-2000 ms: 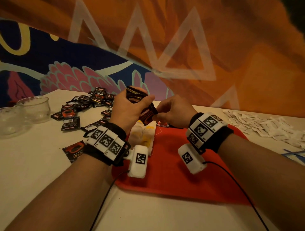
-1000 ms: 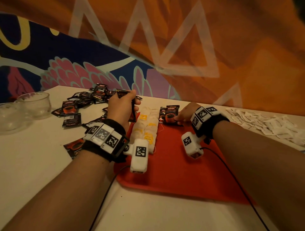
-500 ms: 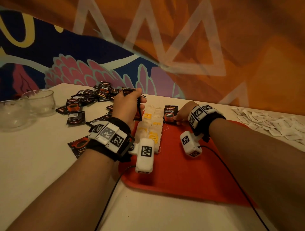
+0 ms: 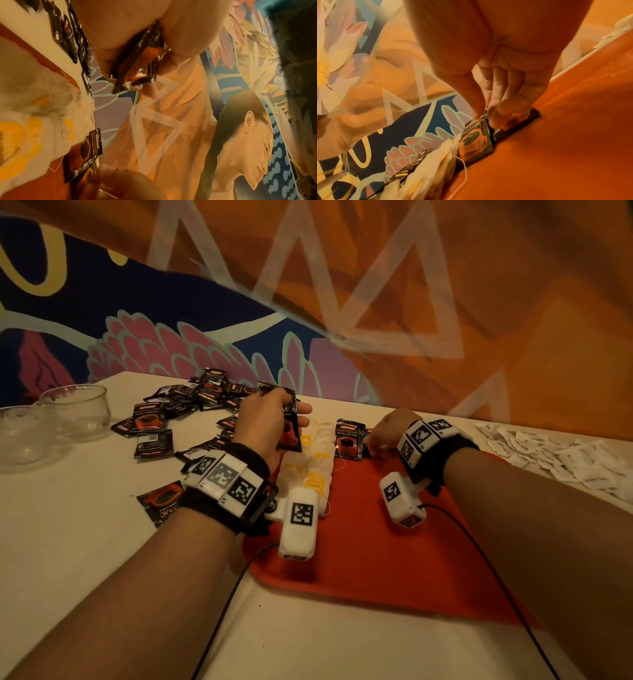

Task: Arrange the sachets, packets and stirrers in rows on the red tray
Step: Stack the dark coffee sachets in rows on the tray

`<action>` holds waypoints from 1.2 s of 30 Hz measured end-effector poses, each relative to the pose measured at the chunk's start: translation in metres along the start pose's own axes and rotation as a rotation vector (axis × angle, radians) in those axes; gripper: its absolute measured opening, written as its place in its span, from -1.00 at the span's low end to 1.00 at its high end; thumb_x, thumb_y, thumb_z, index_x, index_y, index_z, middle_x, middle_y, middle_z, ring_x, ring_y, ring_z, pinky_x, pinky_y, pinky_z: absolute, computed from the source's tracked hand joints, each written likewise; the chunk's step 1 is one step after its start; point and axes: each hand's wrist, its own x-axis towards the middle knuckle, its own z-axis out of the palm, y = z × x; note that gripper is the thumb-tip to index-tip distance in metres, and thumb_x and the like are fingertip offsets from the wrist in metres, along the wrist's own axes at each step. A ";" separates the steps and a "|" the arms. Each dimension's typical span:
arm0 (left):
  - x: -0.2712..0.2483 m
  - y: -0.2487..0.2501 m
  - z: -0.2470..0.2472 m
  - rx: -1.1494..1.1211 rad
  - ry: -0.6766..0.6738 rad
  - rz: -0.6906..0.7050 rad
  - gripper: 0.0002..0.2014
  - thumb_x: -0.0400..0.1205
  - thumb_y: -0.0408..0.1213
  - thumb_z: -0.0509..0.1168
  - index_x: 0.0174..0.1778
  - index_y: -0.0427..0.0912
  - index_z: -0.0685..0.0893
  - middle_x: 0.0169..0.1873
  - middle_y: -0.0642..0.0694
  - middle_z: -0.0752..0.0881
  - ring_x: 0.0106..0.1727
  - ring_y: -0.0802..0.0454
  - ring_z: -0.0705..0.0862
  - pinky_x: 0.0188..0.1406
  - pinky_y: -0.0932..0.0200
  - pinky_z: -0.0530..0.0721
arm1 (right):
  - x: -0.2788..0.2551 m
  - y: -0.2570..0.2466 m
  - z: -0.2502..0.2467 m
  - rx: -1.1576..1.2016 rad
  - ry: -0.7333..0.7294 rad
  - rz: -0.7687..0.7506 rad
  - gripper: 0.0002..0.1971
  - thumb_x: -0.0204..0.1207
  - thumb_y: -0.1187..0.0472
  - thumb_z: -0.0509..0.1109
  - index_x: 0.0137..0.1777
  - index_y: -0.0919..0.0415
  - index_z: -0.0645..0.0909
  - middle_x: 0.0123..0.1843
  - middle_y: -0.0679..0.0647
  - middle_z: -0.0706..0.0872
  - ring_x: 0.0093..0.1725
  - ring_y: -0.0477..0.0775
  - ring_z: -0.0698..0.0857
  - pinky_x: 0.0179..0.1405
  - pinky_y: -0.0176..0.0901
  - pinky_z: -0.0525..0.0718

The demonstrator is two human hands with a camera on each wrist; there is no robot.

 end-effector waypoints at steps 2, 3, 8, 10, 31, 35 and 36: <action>0.001 -0.002 0.000 0.011 -0.005 0.016 -0.81 0.75 -0.32 0.19 0.09 -0.28 0.70 -0.17 -0.12 0.85 -0.24 0.02 0.80 -0.16 0.04 0.76 | -0.005 0.000 -0.005 0.118 -0.013 -0.024 -0.90 0.53 0.32 0.50 -0.17 0.29 0.66 -0.25 0.18 0.76 -0.27 0.09 0.73 -0.36 -0.21 0.70; 0.001 -0.003 0.001 -0.006 -0.009 0.014 -0.84 0.76 -0.32 0.23 0.08 -0.27 0.70 -0.14 -0.14 0.85 -0.19 -0.01 0.82 -0.14 0.02 0.79 | -0.009 -0.001 -0.006 0.168 -0.016 -0.039 -0.91 0.54 0.34 0.50 -0.17 0.30 0.64 -0.33 0.19 0.73 -0.30 0.12 0.70 -0.36 -0.16 0.67; 0.001 -0.004 0.002 -0.087 0.030 -0.004 -0.92 0.65 -0.39 0.41 0.02 -0.18 0.72 -0.12 -0.15 0.84 -0.11 -0.12 0.85 -0.14 -0.10 0.82 | -0.036 -0.018 -0.003 0.404 -0.048 -0.274 -0.83 0.53 0.22 0.54 -0.02 0.31 0.68 -0.20 0.19 0.76 -0.33 0.04 0.69 -0.38 -0.17 0.65; -0.001 -0.003 0.001 -0.112 0.019 -0.009 -0.90 0.63 -0.39 0.44 0.03 -0.19 0.73 -0.11 -0.16 0.85 -0.09 -0.13 0.86 -0.14 -0.09 0.82 | -0.046 -0.028 0.002 0.399 -0.129 -0.362 -0.69 0.49 0.07 0.57 0.09 0.28 0.71 -0.07 0.15 0.81 -0.21 -0.03 0.77 -0.32 -0.25 0.68; -0.002 -0.003 0.001 -0.114 0.028 0.090 -0.80 0.60 -0.32 0.49 0.10 -0.24 0.68 -0.15 -0.11 0.82 -0.21 0.03 0.85 -0.38 0.19 0.74 | -0.059 -0.029 0.024 0.239 -0.103 -0.616 -0.78 0.53 0.37 0.50 -0.16 0.03 0.59 -0.26 -0.03 0.81 -0.34 -0.05 0.74 -0.18 -0.09 0.72; -0.001 -0.004 0.002 -0.068 0.002 0.075 -0.87 0.61 -0.42 0.45 0.01 -0.18 0.67 -0.15 -0.17 0.78 -0.23 -0.03 0.81 -0.43 0.16 0.71 | -0.060 -0.026 0.024 0.200 -0.039 -0.689 -0.73 0.49 0.37 0.55 -0.19 -0.08 0.69 -0.29 -0.17 0.78 -0.33 -0.24 0.73 -0.32 -0.40 0.59; -0.001 -0.004 0.003 -0.047 0.003 0.075 -0.87 0.61 -0.41 0.44 0.00 -0.16 0.66 -0.13 -0.18 0.77 -0.21 -0.07 0.80 -0.43 0.13 0.72 | -0.060 -0.027 0.024 0.192 -0.032 -0.703 -0.74 0.48 0.37 0.55 -0.19 -0.07 0.70 -0.29 -0.19 0.78 -0.33 -0.31 0.72 -0.33 -0.45 0.57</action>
